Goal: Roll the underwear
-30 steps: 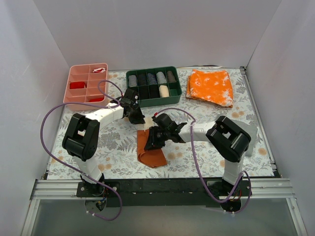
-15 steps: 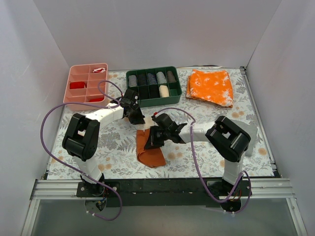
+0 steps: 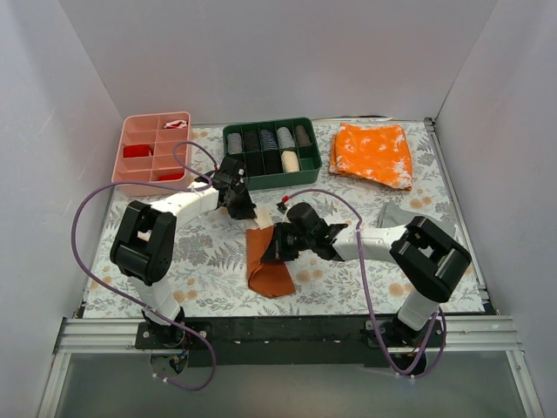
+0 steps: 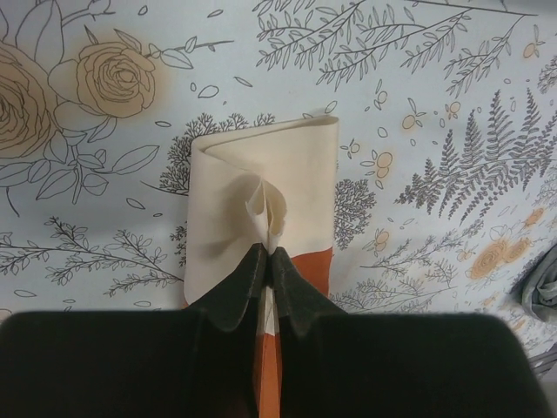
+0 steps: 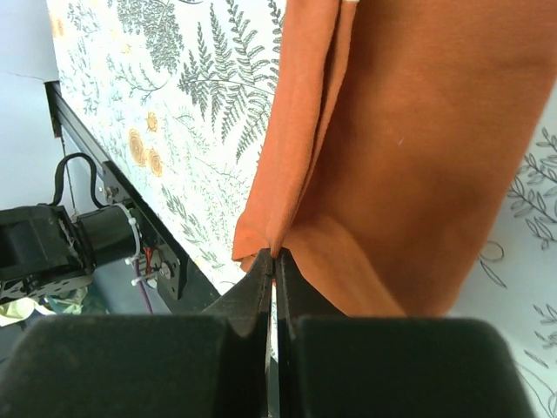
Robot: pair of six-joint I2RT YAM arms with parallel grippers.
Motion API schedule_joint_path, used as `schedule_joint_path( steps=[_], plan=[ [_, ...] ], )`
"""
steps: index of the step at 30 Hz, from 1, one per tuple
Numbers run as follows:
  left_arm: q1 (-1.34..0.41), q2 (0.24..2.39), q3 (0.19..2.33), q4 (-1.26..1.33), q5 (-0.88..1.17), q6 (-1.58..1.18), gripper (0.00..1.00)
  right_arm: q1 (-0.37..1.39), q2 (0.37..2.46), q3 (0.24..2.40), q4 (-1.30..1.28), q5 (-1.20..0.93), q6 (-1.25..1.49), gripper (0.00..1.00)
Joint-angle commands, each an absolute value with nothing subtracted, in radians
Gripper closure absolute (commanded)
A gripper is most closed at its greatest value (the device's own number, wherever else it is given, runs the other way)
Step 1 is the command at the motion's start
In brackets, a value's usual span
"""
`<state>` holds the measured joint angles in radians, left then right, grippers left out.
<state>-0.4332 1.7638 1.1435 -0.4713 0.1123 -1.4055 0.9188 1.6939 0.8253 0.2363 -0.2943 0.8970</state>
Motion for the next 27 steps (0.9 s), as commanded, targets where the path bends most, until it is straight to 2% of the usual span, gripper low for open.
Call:
schedule_joint_path(
  steps=[1,16,27],
  plan=[
    [-0.434,1.761,1.198,-0.482,0.112,-1.388,1.00,0.923,1.619,0.796,0.252,-0.247,0.867,0.99],
    [-0.454,1.848,1.278,-0.494,0.158,-1.396,1.00,0.922,1.577,0.804,0.038,-0.078,0.830,0.99],
    [-0.471,1.942,1.414,-0.544,0.169,-1.368,1.00,0.917,1.617,0.796,0.035,-0.089,0.828,0.99]
  ],
)
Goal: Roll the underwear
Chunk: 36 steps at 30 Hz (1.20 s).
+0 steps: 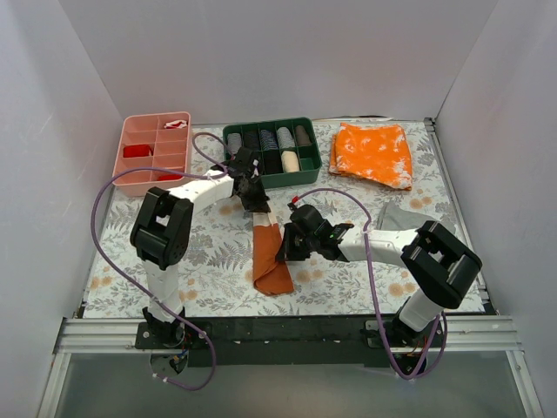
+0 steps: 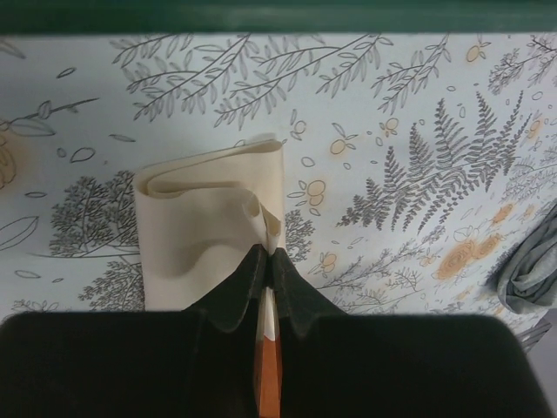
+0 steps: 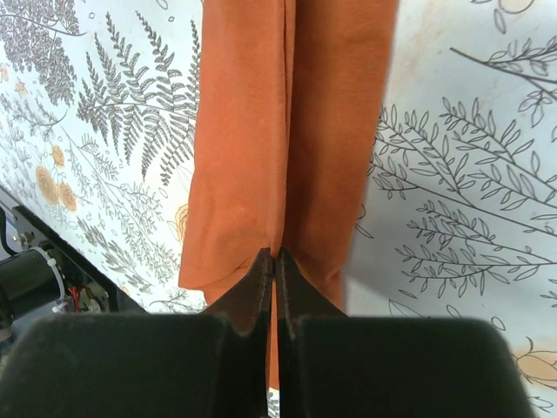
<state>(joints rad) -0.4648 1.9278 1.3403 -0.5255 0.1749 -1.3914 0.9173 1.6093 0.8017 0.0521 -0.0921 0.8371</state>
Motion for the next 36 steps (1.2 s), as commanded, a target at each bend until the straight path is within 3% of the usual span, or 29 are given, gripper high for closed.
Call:
schedule_joint_path(
  steps=[1,26,36],
  plan=[
    [-0.472,1.950,1.417,-0.551,0.164,-1.367,1.00,0.919,1.621,0.796,0.034,-0.087,0.828,0.99],
    [-0.477,1.884,1.471,-0.755,-0.080,-1.361,1.00,0.916,1.667,0.825,0.133,-0.178,0.802,0.99],
    [-0.486,1.965,1.554,-0.732,-0.026,-1.361,1.00,0.916,1.651,0.802,0.123,-0.127,0.821,0.99]
  ],
)
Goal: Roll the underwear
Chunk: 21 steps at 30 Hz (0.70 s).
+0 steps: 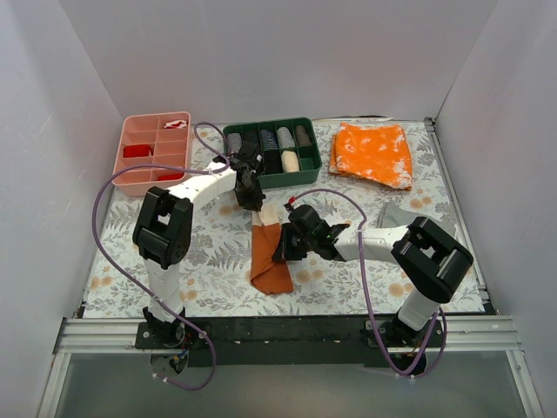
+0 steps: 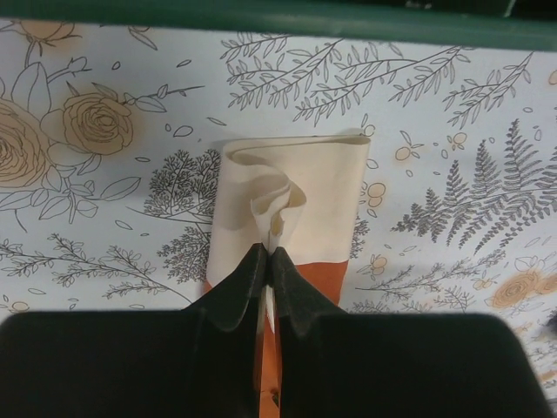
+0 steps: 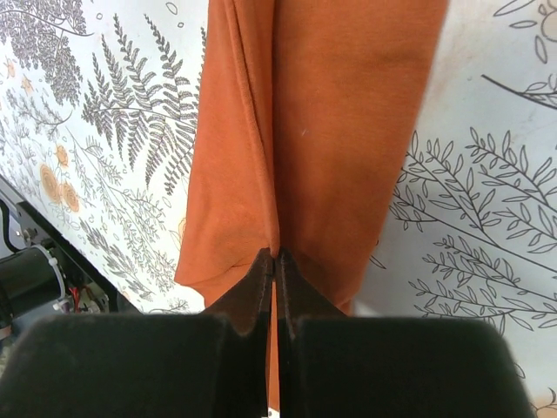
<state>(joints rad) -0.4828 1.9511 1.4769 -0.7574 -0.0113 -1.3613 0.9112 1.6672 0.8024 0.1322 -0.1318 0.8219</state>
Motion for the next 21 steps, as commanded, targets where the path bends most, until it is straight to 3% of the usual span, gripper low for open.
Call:
schedule_joint_path(
  steps=[1,7,21],
  plan=[
    [-0.486,1.973,1.577,-0.733,-0.020,-1.361,1.00,0.916,1.651,0.802,0.118,-0.118,0.824,0.99],
    [-0.502,1.958,1.606,-0.744,-0.029,-1.367,1.00,0.916,1.651,0.799,0.127,-0.120,0.827,0.99],
    [-0.488,1.821,1.431,-0.736,-0.163,-1.391,1.00,0.920,1.663,0.828,0.222,-0.232,0.815,0.99]
  ],
)
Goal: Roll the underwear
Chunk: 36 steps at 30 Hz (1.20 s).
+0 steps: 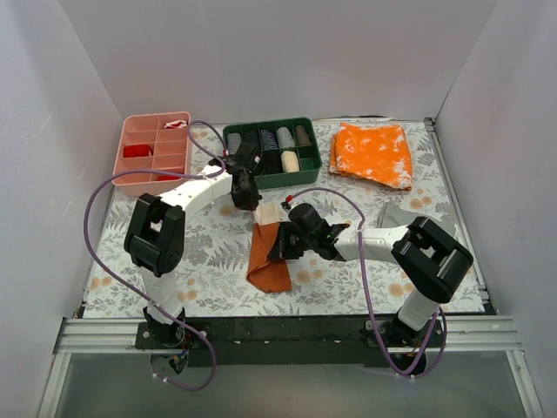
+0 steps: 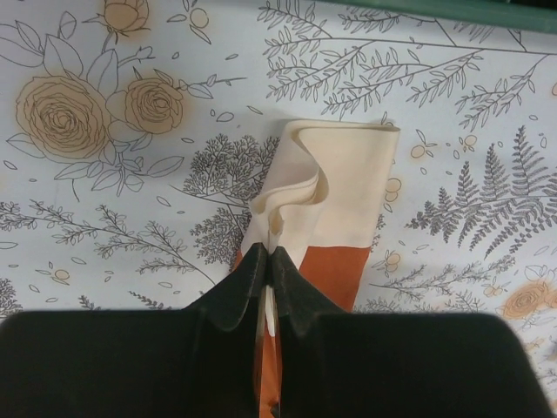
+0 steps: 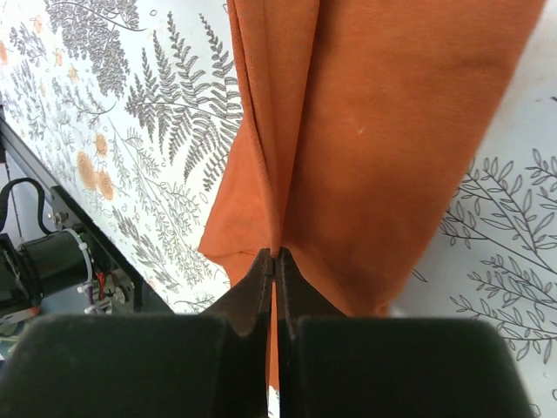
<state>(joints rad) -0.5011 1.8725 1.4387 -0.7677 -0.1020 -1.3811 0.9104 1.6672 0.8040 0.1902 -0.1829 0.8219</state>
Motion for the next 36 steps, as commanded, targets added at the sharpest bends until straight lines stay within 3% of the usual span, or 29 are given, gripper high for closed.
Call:
schedule_joint_path(
  steps=[1,10,20,36],
  plan=[
    [-0.488,1.824,1.437,-0.735,-0.164,-1.391,1.00,0.920,1.661,0.822,0.235,-0.230,0.815,0.99],
    [-0.486,1.922,1.586,-0.785,-0.187,-1.382,1.00,0.919,1.618,0.816,0.255,-0.204,0.798,0.99],
    [-0.434,1.830,1.471,-0.773,-0.209,-1.367,1.00,0.923,1.713,0.934,0.229,-0.285,0.781,0.99],
    [-0.480,1.982,1.609,-0.756,-0.089,-1.335,1.00,0.923,1.641,0.784,0.216,-0.150,0.877,0.99]
  ],
)
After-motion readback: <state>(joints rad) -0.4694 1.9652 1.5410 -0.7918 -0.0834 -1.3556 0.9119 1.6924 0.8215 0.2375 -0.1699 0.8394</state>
